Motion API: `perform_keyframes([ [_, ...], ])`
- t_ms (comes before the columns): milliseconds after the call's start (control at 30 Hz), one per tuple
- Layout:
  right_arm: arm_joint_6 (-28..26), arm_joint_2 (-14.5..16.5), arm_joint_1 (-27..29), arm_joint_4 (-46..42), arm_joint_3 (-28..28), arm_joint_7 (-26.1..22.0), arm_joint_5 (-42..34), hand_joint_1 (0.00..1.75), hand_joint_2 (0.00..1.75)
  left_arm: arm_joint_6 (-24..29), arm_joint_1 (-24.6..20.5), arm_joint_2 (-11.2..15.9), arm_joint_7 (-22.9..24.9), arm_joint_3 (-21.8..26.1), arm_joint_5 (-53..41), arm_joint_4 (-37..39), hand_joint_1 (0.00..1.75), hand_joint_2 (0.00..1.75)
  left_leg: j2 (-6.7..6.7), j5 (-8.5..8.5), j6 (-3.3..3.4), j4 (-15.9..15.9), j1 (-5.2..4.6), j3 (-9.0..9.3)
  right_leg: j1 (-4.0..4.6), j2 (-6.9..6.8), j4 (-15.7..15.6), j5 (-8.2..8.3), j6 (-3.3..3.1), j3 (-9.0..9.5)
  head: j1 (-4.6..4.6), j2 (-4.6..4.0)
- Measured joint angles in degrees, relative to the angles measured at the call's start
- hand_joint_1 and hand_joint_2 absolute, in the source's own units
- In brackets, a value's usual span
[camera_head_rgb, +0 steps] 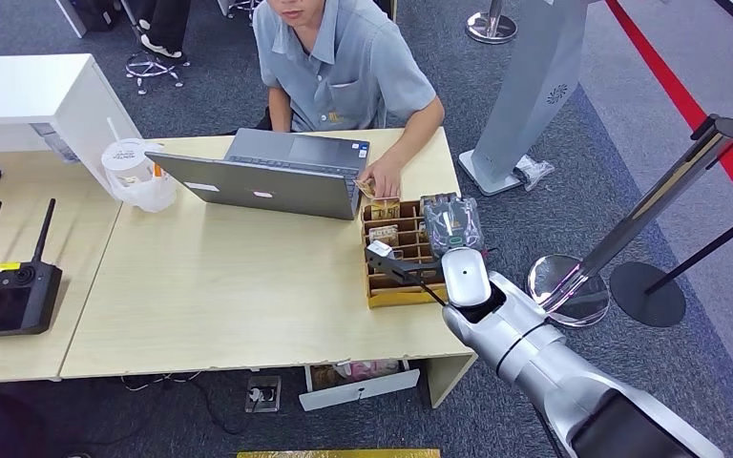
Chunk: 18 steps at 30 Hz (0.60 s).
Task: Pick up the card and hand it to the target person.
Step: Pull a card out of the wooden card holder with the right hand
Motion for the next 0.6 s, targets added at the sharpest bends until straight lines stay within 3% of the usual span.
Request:
perform_keyframes([
  [600,-0.6,0.94,0.78,1.04,0.08,-1.99,-1.33,1.0,1.75,0.0,-0.02,0.0,-0.02,-0.01,-0.1,0.0,0.0,0.0,0.01,0.0,0.0,0.0,0.0,0.0,0.0,0.01,0.0,0.0,0.0,-0.01,0.0,0.0],
])
